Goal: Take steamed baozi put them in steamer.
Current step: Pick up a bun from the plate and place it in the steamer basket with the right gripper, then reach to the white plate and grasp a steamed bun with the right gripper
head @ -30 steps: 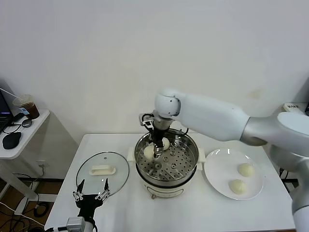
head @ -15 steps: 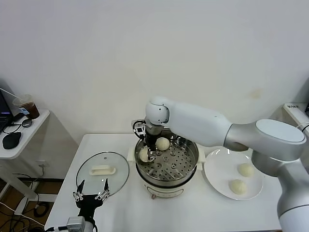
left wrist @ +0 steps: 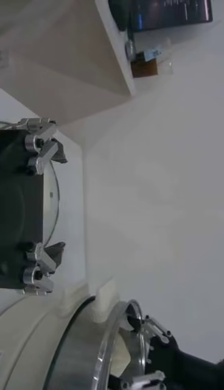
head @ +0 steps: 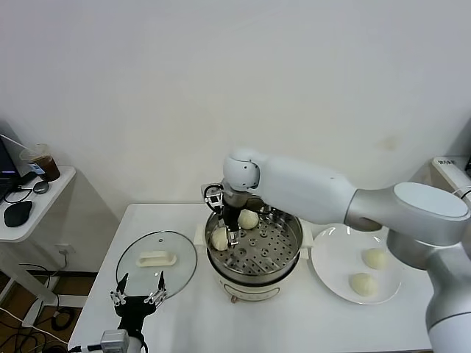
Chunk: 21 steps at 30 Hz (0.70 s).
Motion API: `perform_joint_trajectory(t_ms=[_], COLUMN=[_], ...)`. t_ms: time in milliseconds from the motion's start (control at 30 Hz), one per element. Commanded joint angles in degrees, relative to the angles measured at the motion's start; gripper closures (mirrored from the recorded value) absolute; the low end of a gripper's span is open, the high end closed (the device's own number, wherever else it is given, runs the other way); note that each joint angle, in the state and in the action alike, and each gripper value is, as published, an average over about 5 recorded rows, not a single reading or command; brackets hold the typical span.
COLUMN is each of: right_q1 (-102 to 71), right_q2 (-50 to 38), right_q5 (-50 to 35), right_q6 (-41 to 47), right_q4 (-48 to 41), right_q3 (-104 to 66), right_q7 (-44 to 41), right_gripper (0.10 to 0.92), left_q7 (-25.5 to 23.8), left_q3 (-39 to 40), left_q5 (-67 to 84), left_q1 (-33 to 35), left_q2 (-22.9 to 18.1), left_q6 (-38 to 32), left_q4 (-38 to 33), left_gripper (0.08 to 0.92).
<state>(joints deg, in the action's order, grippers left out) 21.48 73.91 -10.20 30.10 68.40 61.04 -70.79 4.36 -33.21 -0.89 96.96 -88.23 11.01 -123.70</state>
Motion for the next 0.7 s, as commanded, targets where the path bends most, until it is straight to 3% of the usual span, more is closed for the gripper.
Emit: perform_joint_trajectory(t_ms=[33,433,700], right_q1=[4.5,3.8,-9.8], right_q2=[-13.3,-43.0,-53.9], right_q5=[1.0,7.2,14.9], right_q6=[-3.3,-10.7,-11.2], right_q4=[9.0,19.6,25.7], right_q3=[-4.9,-13.8,-13.4], right_q7=[-3.7,-8.9,-8.2], right_gripper=[0.203,0.203,0.203], left_q7=[-0.2,-1.2,-1.1], left_q3=[-0.3,-2.0,-1.8], left_q5=[0.1,2.8,2.6], left_q1=[0.3,0.0,0.3], left_q2=[0.3,0.2,0.3], left_q6=[0.2,1.8,1.8], left_q4=[-0.3,-0.9,-0.6], left_gripper=[0.177,0.177,0.177])
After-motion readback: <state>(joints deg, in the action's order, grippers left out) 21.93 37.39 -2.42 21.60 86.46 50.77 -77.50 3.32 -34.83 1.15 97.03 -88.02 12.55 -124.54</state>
